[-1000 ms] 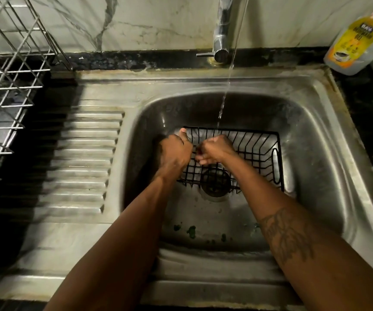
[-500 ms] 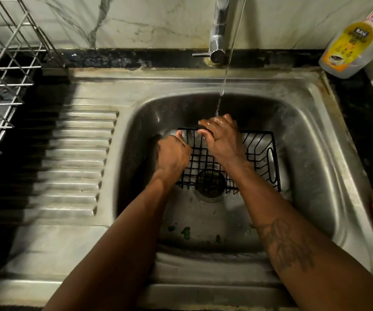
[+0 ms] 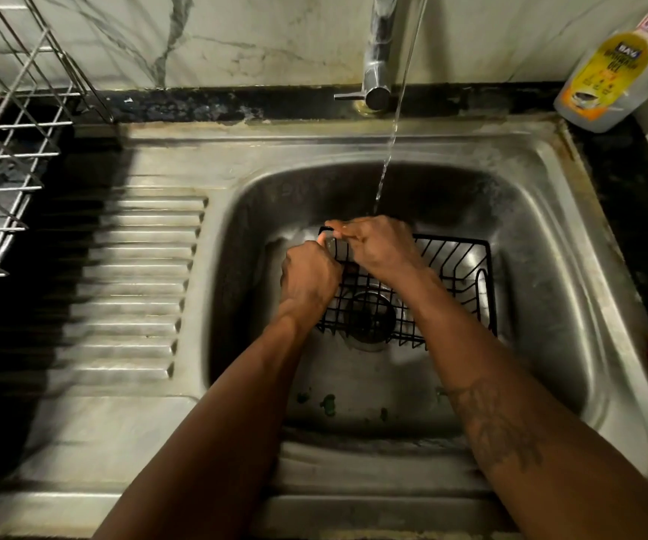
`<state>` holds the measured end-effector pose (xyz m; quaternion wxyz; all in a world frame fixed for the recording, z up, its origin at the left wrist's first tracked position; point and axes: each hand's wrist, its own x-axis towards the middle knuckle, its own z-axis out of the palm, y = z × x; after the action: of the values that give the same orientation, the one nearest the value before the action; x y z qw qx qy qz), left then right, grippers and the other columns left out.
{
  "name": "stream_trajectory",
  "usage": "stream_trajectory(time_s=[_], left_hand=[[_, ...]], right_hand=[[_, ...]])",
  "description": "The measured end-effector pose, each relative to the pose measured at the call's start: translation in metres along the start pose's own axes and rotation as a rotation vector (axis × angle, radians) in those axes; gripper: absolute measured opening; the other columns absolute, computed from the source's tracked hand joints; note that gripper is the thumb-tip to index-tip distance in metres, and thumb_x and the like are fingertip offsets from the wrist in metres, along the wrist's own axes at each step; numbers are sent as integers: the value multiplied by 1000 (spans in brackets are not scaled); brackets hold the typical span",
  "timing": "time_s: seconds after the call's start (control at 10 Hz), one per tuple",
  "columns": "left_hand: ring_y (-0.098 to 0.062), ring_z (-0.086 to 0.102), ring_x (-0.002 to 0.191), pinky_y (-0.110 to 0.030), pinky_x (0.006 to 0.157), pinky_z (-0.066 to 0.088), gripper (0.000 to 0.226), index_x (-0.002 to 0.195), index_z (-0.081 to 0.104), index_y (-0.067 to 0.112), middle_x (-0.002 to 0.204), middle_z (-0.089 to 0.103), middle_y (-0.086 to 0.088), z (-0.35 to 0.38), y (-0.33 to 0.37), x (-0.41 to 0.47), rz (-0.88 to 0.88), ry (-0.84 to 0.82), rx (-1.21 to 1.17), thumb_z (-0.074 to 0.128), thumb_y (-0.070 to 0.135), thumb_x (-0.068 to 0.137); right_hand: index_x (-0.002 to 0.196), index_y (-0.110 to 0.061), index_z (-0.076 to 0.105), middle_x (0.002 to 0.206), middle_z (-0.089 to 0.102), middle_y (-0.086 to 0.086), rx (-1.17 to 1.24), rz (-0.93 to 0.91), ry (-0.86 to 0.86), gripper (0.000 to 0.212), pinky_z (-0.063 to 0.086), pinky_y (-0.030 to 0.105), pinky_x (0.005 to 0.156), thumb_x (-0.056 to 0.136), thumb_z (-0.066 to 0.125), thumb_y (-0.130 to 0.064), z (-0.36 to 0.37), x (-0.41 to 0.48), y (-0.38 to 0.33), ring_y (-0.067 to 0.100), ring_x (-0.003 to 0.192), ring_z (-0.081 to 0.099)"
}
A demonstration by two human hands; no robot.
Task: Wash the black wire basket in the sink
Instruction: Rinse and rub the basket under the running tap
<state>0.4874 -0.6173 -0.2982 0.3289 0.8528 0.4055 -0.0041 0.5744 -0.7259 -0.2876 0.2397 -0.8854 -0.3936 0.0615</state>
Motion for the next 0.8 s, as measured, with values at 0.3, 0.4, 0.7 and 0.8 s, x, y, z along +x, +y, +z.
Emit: stream_trajectory(time_s=[0.3,0.4,0.7,0.8], left_hand=[[-40,63,104,-34,74,39,29,116,65,2,111,67,-22,-6,-10,5,43,0,73,56,17,94],[-40,63,103,-24,64,36,23,111,66,2,108,68,-22,-11,-6,-4,102,16,149,57,15,94],[-9,56,59,-23,45,42,17,103,71,14,85,65,2,-19,-19,2,115,33,350,54,16,100],[-7,46,51,-24,40,32,17,100,69,14,74,58,4,-15,-20,2,179,93,467,53,19,102]], right_hand=[[112,-29,75,97,76,-1,19,278,-6,21,54,30,70,97,64,-39,-39,-23,54,14,77,67],[112,-30,74,106,74,-7,42,167,-63,19,54,28,69,101,59,-32,-24,-4,16,7,75,63],[111,-35,74,99,75,-3,19,259,-50,18,47,26,64,99,61,-39,-41,-22,39,12,73,63],[115,-30,75,109,76,1,55,398,68,21,57,34,85,96,66,-36,-68,-42,84,22,96,71]])
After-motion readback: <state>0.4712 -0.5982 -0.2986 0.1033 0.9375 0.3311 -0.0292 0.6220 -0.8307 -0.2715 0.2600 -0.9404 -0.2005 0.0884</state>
